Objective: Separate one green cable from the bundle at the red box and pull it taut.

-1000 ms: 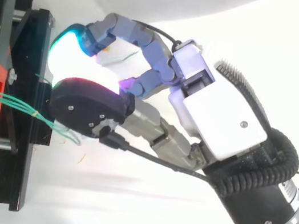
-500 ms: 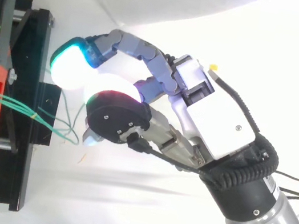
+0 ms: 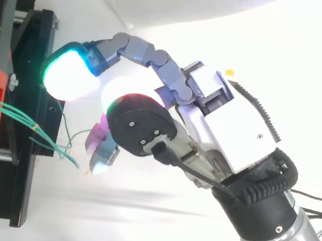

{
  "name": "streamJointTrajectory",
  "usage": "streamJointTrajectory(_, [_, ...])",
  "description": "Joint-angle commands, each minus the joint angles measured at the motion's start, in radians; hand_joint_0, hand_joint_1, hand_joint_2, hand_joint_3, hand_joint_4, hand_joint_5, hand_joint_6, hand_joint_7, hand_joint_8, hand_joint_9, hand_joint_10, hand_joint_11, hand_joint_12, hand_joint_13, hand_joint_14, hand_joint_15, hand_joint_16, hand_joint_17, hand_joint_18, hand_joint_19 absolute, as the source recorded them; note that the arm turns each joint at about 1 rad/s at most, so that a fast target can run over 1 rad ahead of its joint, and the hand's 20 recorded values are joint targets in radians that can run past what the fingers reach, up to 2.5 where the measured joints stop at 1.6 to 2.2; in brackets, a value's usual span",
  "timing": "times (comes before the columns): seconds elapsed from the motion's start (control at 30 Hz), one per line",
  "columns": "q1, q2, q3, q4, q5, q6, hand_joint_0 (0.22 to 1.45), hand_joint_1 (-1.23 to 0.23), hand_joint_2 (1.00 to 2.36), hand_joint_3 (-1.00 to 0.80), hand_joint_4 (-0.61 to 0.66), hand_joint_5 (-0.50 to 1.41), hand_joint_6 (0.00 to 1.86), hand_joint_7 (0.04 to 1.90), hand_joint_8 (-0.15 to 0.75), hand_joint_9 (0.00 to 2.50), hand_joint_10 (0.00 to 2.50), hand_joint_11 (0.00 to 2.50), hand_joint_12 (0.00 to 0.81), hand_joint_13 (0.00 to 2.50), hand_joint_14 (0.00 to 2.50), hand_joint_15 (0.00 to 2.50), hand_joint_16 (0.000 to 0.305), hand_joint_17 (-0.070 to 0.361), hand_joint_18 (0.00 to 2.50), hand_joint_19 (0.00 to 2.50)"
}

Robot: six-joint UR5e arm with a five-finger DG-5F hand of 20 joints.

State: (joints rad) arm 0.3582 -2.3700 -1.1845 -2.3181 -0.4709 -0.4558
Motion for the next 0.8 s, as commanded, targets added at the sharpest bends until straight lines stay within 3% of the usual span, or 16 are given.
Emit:
streamJointTrajectory(0.0, [0.004, 0.000, 0.000, 0.000, 0.000, 0.009, 0.37, -0.25, 1.00, -0.50, 0.29, 0.04, 0.51, 1.03, 0.330, 1.73, 0.02, 0.54, 0.497, 1.47, 0.02, 0.72, 0.108, 0.244, 1.56, 0.46])
streamJointTrajectory(0.17, [0.007, 0.000, -0.001, -0.001, 0.003, 0.019, 0.37, -0.26, 1.00, -0.50, 0.29, 0.04, 0.51, 1.08, 0.336, 1.80, 0.03, 0.76, 0.528, 1.60, 0.02, 0.90, 0.109, 0.245, 1.72, 0.50])
streamJointTrajectory(0.27, [0.007, 0.000, 0.000, -0.003, 0.003, 0.020, 0.38, -0.26, 1.00, -0.50, 0.30, 0.02, 0.51, 1.09, 0.378, 1.89, 0.05, 1.31, 0.587, 1.71, 0.02, 1.25, 0.110, 0.247, 1.92, 0.60])
streamJointTrajectory(0.3, [0.007, 0.000, -0.001, -0.004, 0.005, 0.020, 0.38, -0.26, 1.00, -0.50, 0.29, 0.01, 0.51, 1.10, 0.375, 1.89, 0.05, 1.39, 0.599, 1.72, 0.02, 1.31, 0.111, 0.249, 1.95, 0.61])
streamJointTrajectory(0.43, [0.007, 0.000, -0.001, -0.009, 0.005, 0.020, 0.39, -0.25, 1.00, -0.50, 0.27, -0.02, 0.51, 1.08, 0.438, 1.81, 0.03, 1.99, 0.592, 1.79, 0.00, 1.69, 0.113, 0.253, 2.18, 0.79])
streamJointTrajectory(0.53, [0.007, 0.000, -0.001, -0.009, 0.005, 0.020, 0.39, -0.25, 1.00, -0.50, 0.24, -0.05, 0.51, 1.11, 0.463, 1.77, 0.03, 2.03, 0.612, 1.79, 0.23, 1.71, 0.116, 0.261, 2.30, 0.83])
streamJointTrajectory(0.6, [0.007, 0.000, -0.001, -0.009, 0.005, 0.020, 0.39, -0.25, 1.00, -0.50, 0.23, -0.07, 0.51, 1.14, 0.475, 1.75, 0.03, 2.03, 0.619, 1.80, 0.25, 1.72, 0.117, 0.264, 2.34, 0.81])
streamJointTrajectory(0.77, [0.007, 0.000, -0.003, -0.009, 0.005, 0.020, 0.40, -0.25, 1.00, -0.50, 0.22, -0.08, 0.51, 1.13, 0.474, 1.72, 0.03, 1.93, 0.623, 1.83, 0.01, 1.80, 0.117, 0.264, 2.33, 0.78])
